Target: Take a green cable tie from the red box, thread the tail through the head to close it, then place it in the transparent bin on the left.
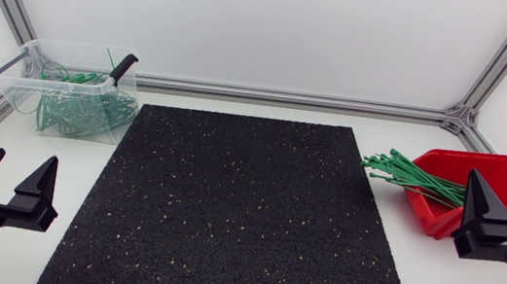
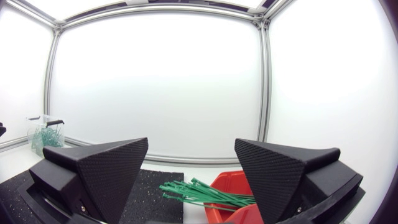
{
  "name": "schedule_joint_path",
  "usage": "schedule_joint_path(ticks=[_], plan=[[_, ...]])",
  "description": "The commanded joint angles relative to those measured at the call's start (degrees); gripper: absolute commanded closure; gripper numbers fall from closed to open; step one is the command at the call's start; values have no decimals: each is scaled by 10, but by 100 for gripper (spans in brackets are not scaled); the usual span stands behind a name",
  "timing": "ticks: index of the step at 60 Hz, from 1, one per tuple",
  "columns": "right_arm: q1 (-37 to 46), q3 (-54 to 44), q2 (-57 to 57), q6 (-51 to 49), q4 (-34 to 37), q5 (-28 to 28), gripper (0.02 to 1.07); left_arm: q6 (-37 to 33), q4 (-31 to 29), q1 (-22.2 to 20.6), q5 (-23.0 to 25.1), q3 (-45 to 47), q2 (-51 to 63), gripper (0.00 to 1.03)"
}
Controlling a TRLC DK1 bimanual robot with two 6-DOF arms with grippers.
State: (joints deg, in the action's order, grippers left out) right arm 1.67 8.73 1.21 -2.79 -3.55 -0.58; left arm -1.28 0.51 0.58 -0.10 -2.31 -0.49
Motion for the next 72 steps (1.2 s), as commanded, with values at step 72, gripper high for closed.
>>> schedule_joint_path(ticks=[72], plan=[[108,551,707,-506,402,-139,7,6,-11,-8,0,22,-3,3]])
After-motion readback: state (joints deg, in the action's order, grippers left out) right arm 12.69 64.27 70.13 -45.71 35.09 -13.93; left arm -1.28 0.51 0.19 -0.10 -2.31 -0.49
